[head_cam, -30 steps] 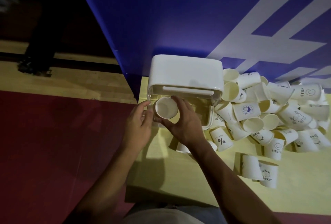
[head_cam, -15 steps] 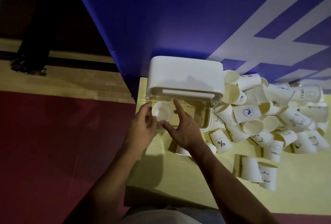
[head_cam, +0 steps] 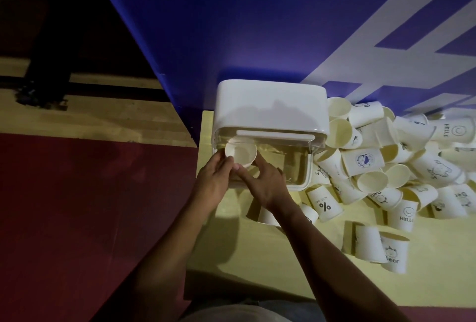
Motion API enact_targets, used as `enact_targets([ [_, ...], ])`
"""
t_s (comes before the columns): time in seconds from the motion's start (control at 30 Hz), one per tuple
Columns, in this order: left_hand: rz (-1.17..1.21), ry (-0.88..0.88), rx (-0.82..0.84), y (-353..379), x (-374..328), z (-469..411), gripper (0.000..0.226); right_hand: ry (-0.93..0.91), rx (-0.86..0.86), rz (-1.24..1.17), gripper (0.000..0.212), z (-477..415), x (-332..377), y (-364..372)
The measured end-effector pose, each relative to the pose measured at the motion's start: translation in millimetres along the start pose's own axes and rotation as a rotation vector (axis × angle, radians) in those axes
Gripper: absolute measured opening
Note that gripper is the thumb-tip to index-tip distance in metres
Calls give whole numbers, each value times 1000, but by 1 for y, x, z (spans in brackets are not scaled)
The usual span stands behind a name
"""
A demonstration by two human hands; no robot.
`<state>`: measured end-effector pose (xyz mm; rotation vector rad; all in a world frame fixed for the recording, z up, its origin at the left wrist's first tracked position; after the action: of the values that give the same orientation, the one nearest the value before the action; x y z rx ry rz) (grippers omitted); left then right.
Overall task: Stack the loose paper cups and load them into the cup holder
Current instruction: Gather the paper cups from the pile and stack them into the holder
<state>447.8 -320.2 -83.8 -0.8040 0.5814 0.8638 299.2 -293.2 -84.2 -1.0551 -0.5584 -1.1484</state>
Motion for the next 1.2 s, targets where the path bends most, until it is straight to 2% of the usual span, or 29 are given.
enact_targets([
  [0.1, 4, -10, 21, 3, -10, -10, 26, 26, -40, 23, 81, -14, 5, -8],
  [0.27, 114, -66, 60, 9, -18, -26, 24, 63, -85, 64, 96, -33, 8, -16],
  [0.4, 182, -91, 68, 12, -20, -34, 20, 90, -105, 25, 85, -39, 13, -22],
  [0.53, 152, -104, 95, 13, -22, -39, 23, 116, -94, 14, 91, -44, 11, -21],
  [0.67, 131, -82, 76, 12, -20, -39, 24, 138, -69, 8, 84, -44, 8, -22],
  [0.77, 97, -42, 93, 12, -20, -30, 38, 152, -42, 16, 96, -37, 8, -24],
  [0.9, 104, 12, 87, 13, -14, -6, 57, 113, -60, -62, 97, -5, 4, -37],
  [0.97, 2, 60, 18, 14, -11, 16, 52, 73, -128, -126, 89, 19, -5, -54],
  [1.07, -169, 153, -60, 24, -9, 44, 45, 50, -256, -162, 64, 63, -23, -84],
  [1.2, -262, 259, 106, 70, -31, 73, 42, 57, -400, -212, 49, 122, -49, -129],
])
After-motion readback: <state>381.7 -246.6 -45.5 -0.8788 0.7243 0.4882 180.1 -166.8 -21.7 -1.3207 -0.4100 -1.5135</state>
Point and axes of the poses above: each hand's wrist, its own z-axis away from the middle knuckle, its own y-axis out of the palm, x = y × z, the point moved 6 cm from there along -z, towards the middle knuckle, and after that the axes turned 15 degrees about -z, right-handed, at the moved point
